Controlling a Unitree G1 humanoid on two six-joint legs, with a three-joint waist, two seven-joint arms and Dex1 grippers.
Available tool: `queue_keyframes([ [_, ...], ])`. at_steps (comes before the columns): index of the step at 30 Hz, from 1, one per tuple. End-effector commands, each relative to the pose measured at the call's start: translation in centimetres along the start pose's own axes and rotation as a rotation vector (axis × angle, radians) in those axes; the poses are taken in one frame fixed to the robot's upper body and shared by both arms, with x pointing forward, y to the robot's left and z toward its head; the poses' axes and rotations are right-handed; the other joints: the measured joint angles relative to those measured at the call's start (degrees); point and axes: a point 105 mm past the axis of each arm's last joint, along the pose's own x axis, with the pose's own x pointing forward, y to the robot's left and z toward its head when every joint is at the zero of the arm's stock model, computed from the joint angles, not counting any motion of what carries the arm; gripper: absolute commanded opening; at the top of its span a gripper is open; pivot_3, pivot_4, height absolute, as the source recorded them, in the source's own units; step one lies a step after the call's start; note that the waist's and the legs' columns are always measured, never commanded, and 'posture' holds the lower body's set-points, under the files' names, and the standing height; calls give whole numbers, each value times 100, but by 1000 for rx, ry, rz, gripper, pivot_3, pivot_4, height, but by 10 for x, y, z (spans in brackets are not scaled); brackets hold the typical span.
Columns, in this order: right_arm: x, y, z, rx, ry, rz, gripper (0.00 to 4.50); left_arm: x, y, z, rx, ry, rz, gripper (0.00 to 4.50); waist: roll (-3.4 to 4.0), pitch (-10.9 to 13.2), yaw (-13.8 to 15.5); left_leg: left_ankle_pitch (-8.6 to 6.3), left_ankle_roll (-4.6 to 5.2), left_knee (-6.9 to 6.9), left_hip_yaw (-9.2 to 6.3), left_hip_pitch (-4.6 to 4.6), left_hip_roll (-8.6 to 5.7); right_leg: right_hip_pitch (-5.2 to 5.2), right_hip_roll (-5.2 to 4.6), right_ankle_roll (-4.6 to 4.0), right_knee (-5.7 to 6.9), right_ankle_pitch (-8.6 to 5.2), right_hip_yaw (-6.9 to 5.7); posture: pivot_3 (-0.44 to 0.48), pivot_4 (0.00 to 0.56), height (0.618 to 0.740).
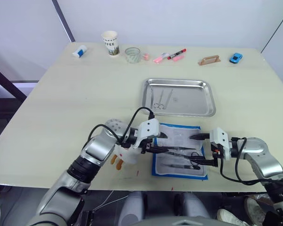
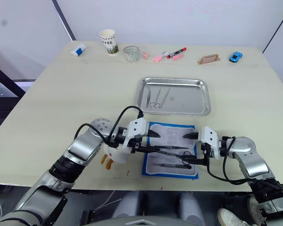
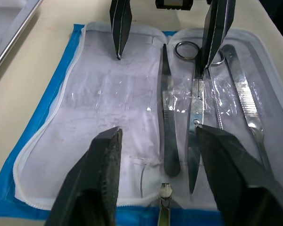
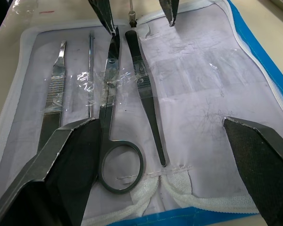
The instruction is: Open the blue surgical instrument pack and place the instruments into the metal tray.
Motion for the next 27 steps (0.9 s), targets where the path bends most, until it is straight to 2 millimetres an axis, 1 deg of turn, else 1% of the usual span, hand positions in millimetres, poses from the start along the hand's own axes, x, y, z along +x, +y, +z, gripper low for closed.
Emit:
queue_keyframes([
  [1,1,9,-21,60,75,13,4500,4,1,6,43,1,-17,2507,0,0,0,0,0,0,0,0,0,0,0,0,0,0,0,0,150,740],
  [13,1,8,-21,60,76,7,4500,13,7,-1,51,45,-11,2507,0,0,-3,0,0,0,0,1,0,0,1,0,0,0,0,0,150,740],
  [22,-1,8,-22,61,78,3,4500,16,4,-4,83,75,-42,2507,-1,-1,1,0,0,0,0,1,0,1,1,0,0,0,0,0,150,740],
  [23,-1,8,-22,61,78,3,4500,16,3,-5,89,81,-47,1965,-1,-1,1,0,0,0,0,1,0,1,1,0,0,0,0,0,150,740],
  [24,-1,8,-21,62,77,3,4500,16,3,-6,94,89,-54,1771,-1,-1,-1,0,0,0,0,1,0,2,1,0,0,0,0,0,150,740],
  [25,0,8,-21,61,77,3,4500,16,2,-7,93,92,-61,1164,-1,-1,-1,0,0,0,0,1,0,1,1,0,0,0,0,0,150,740],
  [26,0,8,-21,61,77,3,4500,16,1,-7,91,93,-65,810,-1,-1,0,0,0,0,0,1,0,1,1,0,0,0,0,0,150,740],
  [27,0,8,-21,61,77,3,4500,16,1,-7,93,96,-68,122,-1,-2,0,0,0,0,0,1,0,1,1,0,0,0,0,0,150,740],
])
